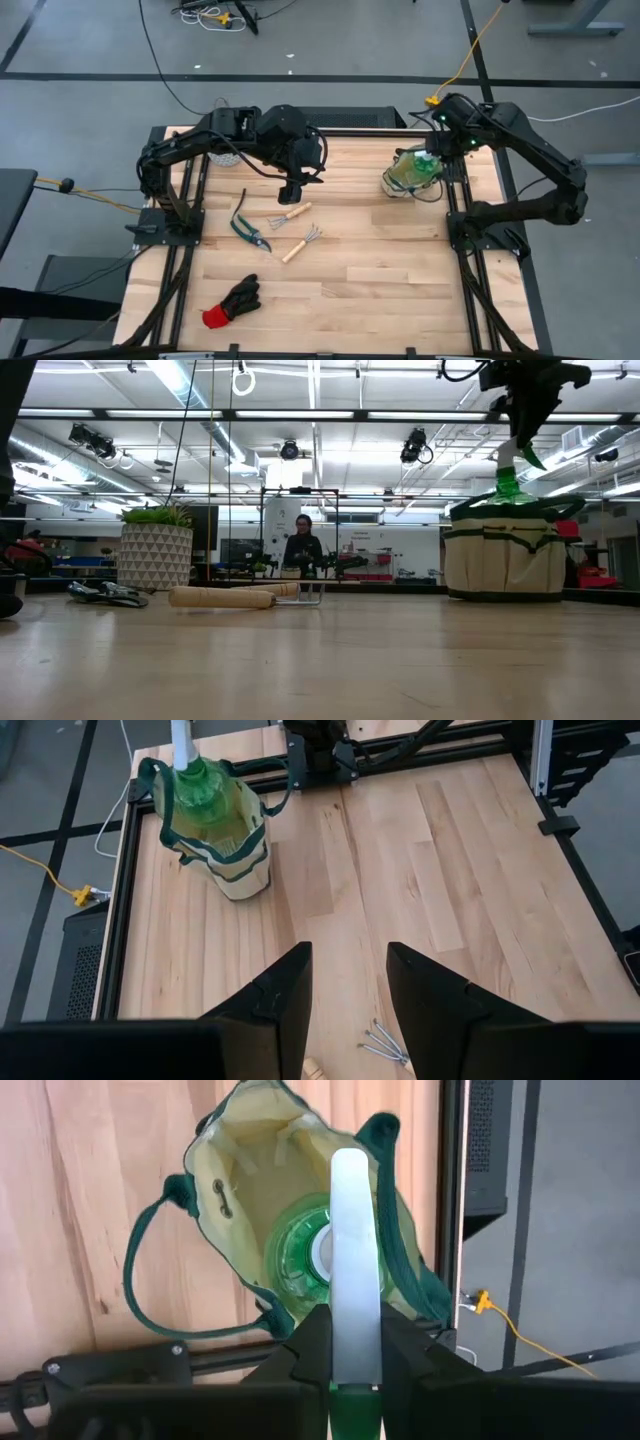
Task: Pick & Place Garden tools in Gardening bag
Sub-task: Put the green spray bottle into the brown gardening bag
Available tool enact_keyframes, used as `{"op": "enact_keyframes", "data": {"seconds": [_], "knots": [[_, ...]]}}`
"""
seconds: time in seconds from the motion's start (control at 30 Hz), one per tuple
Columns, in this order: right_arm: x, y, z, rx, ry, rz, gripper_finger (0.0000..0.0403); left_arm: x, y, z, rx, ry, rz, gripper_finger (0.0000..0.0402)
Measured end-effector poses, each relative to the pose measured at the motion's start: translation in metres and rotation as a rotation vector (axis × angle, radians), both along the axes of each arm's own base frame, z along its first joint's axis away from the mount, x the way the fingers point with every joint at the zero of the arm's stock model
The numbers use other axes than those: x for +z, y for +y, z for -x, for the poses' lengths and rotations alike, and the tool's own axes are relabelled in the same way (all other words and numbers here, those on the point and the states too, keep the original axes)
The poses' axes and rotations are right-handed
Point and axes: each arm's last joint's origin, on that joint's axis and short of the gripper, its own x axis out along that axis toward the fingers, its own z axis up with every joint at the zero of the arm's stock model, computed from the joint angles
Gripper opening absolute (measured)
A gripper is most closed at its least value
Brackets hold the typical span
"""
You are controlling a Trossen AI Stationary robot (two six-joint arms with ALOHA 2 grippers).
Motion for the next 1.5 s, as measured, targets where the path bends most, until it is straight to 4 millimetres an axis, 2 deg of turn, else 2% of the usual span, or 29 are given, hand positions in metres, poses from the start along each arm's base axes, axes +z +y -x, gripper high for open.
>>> {"op": "enact_keyframes", "data": {"seconds": [0.5, 0.9, 1.1, 1.27, 1.5], "knots": [[-0.046, 0.012, 0.024, -0.003, -0.014, 0.004, 0.0045, 0.000, 0.000, 0.000, 0.000, 0.000, 0.000, 0.0140], [-0.054, 0.012, 0.033, -0.053, -0.006, 0.028, 0.0062, 0.000, 0.000, 0.000, 0.000, -0.001, 0.000, 0.0140], [-0.055, 0.010, 0.035, -0.149, -0.005, 0.043, 0.0069, 0.000, 0.000, 0.000, 0.000, -0.001, 0.001, 0.0140], [-0.055, 0.010, 0.036, -0.186, -0.001, 0.050, 0.0096, 0.000, 0.000, 0.000, 0.000, -0.001, 0.001, 0.0140], [-0.055, 0.009, 0.037, -0.225, 0.020, 0.086, 0.0167, 0.001, 0.000, 0.001, 0.002, -0.002, 0.003, 0.0140]]}}
